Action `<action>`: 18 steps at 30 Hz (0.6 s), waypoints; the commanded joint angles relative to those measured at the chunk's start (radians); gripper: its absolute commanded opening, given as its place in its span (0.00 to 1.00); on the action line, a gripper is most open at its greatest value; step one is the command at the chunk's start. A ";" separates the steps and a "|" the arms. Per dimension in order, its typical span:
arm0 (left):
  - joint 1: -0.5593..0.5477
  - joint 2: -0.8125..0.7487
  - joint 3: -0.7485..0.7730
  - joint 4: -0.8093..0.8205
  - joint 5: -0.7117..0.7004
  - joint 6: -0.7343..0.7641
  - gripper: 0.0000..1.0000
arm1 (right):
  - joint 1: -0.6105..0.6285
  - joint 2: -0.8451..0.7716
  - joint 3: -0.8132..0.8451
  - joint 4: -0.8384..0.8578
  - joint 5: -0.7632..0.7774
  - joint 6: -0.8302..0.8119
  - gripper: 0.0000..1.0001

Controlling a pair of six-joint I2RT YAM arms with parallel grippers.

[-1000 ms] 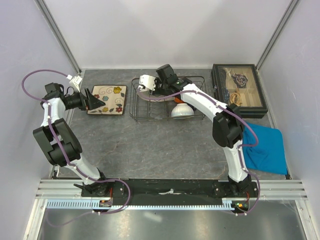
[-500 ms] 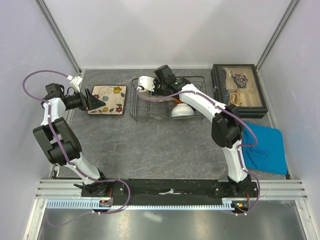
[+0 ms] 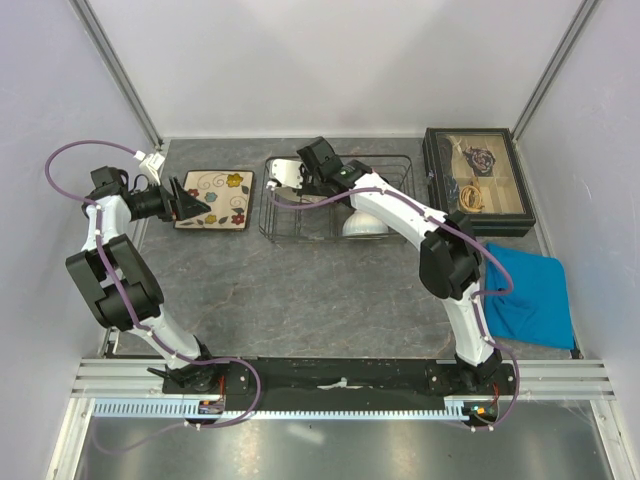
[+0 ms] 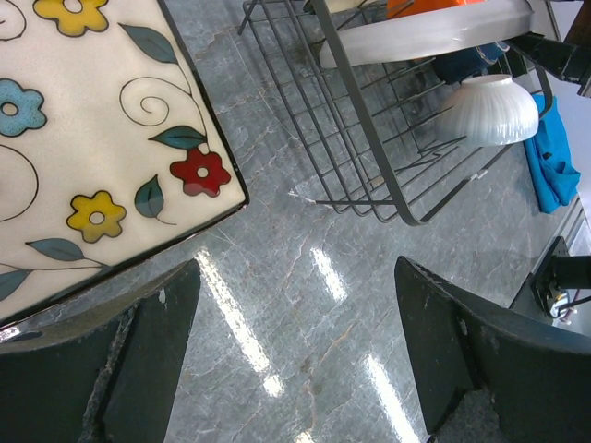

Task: Unload the mixed dishes from the dish rack
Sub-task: Pick up the plate from the dish rack.

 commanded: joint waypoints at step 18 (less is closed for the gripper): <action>0.006 0.001 0.033 -0.006 0.015 0.033 0.91 | 0.036 -0.021 0.153 0.003 0.061 -0.053 0.00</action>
